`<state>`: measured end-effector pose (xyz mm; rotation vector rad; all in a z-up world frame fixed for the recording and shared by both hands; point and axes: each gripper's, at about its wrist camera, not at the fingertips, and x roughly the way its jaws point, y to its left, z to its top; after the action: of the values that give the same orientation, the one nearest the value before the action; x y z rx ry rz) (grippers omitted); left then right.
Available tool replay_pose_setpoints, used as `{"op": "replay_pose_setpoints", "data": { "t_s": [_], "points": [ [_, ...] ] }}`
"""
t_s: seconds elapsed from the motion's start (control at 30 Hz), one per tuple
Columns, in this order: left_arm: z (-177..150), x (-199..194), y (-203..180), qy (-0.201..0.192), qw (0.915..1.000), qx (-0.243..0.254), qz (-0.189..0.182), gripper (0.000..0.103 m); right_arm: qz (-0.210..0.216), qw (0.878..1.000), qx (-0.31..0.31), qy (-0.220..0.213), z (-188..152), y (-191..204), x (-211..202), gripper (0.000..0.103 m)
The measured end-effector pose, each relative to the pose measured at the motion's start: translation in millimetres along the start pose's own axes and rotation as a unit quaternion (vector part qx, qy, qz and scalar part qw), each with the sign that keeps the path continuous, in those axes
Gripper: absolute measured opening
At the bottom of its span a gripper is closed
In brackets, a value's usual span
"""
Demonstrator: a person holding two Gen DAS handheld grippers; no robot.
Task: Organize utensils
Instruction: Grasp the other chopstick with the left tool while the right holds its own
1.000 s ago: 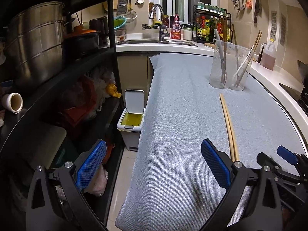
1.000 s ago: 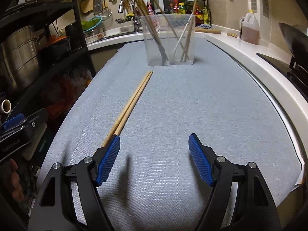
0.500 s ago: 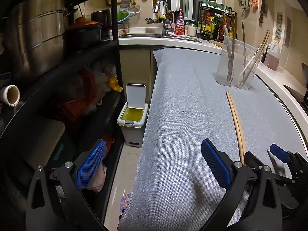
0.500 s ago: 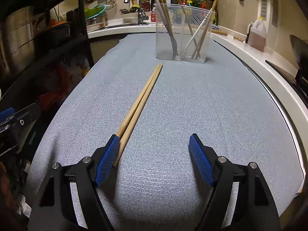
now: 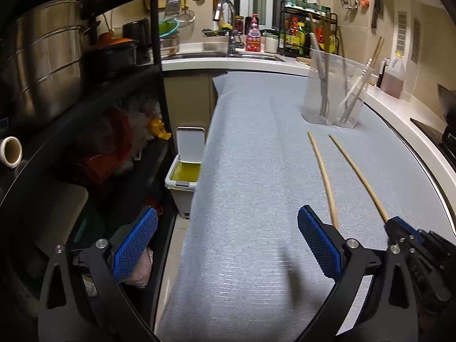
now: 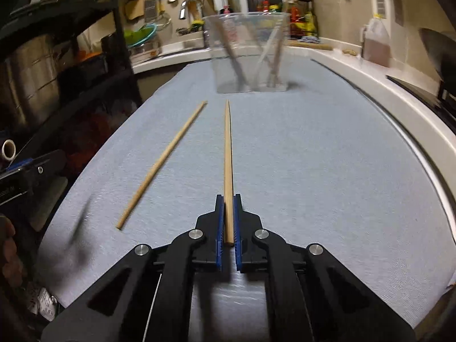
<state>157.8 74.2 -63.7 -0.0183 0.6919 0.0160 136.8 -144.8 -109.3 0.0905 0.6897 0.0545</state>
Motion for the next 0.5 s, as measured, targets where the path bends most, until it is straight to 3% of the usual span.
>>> {"op": "replay_pose_setpoints", "data": {
  "t_s": [0.3, 0.5],
  "points": [
    [-13.1, 7.1, -60.0, 0.010, 0.9980, 0.035, -0.053, 0.095, -0.042, 0.998, 0.031, -0.018, -3.3, -51.9, -20.7, 0.006],
    [-23.2, 17.6, -84.2, 0.009, 0.9974, 0.055, -0.045, 0.095, -0.042, 0.998, 0.041, -0.014, -7.1, -64.5, -23.9, 0.007]
  ]
}}
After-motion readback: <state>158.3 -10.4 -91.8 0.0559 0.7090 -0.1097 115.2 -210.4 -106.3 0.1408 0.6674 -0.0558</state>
